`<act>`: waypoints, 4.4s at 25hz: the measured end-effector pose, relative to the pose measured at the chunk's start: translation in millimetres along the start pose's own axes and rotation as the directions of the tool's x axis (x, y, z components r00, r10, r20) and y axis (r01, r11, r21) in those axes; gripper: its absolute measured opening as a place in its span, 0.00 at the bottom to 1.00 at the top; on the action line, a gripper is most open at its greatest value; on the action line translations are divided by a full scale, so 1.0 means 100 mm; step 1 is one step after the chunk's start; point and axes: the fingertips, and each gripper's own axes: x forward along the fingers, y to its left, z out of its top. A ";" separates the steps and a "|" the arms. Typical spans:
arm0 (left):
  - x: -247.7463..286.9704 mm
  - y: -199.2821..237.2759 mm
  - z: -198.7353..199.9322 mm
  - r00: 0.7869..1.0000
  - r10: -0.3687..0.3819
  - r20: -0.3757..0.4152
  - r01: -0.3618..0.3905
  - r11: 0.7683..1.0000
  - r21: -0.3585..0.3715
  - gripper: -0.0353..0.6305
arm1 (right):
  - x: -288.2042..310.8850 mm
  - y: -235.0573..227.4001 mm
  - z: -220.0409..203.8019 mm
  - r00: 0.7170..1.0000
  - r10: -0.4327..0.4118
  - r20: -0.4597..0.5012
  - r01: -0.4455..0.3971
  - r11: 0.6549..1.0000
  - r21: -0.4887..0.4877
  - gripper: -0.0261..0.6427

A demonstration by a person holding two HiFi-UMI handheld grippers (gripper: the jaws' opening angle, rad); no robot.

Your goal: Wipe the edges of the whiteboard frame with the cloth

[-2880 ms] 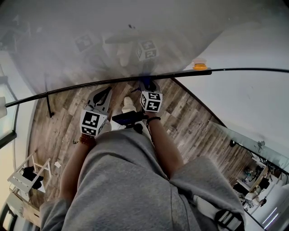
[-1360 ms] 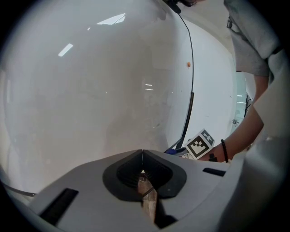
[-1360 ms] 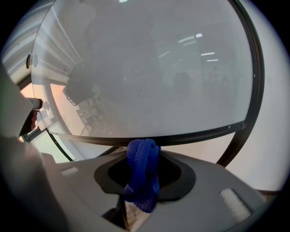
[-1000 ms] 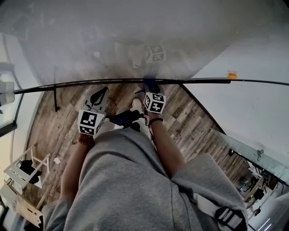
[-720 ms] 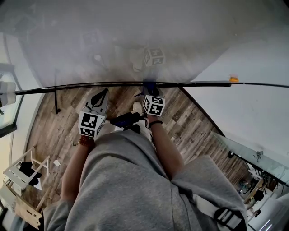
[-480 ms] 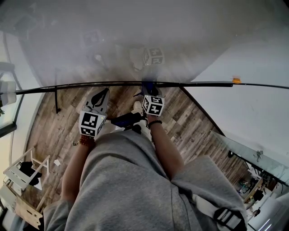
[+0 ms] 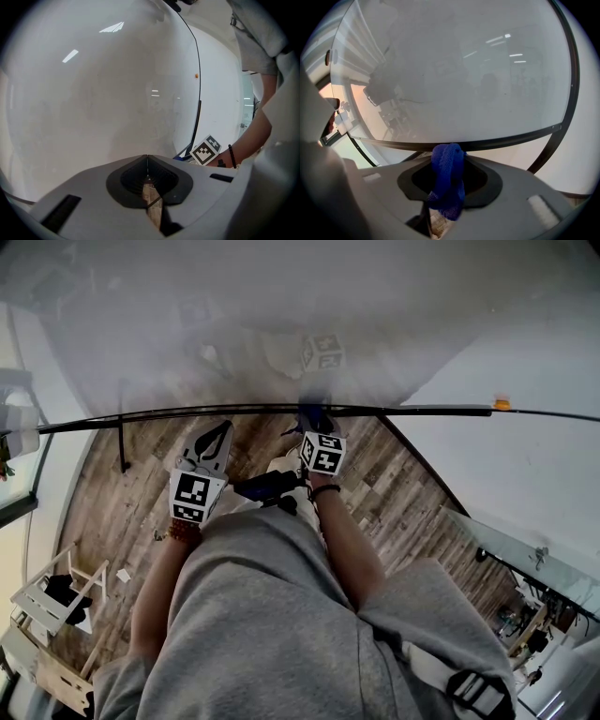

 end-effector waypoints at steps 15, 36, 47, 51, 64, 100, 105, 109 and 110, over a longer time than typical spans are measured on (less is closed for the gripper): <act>-0.47 0.28 -0.16 1.000 0.007 0.012 -0.007 1.000 0.030 0.07 | 0.09 0.40 -0.04 0.999 -0.003 0.036 0.003 1.000 0.002 0.25; -0.83 0.63 -0.08 0.994 0.017 0.105 -0.013 0.999 -0.046 0.07 | 0.14 0.74 -0.08 1.000 -0.011 0.013 0.011 1.000 -0.012 0.25; -0.93 0.64 -0.14 0.994 0.024 0.104 -0.009 0.990 -0.142 0.07 | 0.20 0.83 -0.06 0.998 0.022 -0.052 -0.022 1.000 0.002 0.25; -0.86 0.64 -0.04 0.994 0.054 0.098 -0.041 0.990 -0.132 0.07 | 0.23 0.81 -0.06 0.998 0.042 -0.047 -0.042 0.999 0.010 0.25; -0.63 0.72 0.06 0.992 0.102 0.075 -0.094 0.989 -0.114 0.07 | 0.30 0.91 -0.08 0.992 0.120 -0.039 -0.120 0.993 0.006 0.25; -1.12 1.34 -0.24 0.994 0.068 0.080 -0.058 0.990 -0.126 0.07 | 0.40 1.50 -0.14 0.999 0.052 0.007 -0.053 0.998 0.043 0.25; -1.17 1.40 -0.25 0.992 0.089 0.092 -0.075 0.987 -0.140 0.07 | 0.40 1.59 -0.13 0.998 0.067 0.006 -0.068 0.997 0.031 0.25; -1.19 1.44 -0.24 0.990 0.096 0.101 -0.080 0.985 -0.152 0.07 | 0.39 1.62 -0.12 0.998 0.069 0.006 -0.069 0.997 0.034 0.25; -1.20 1.44 -0.24 0.990 0.099 0.103 -0.083 0.985 -0.153 0.07 | 0.38 1.62 -0.12 0.998 0.069 0.005 -0.069 0.997 0.034 0.25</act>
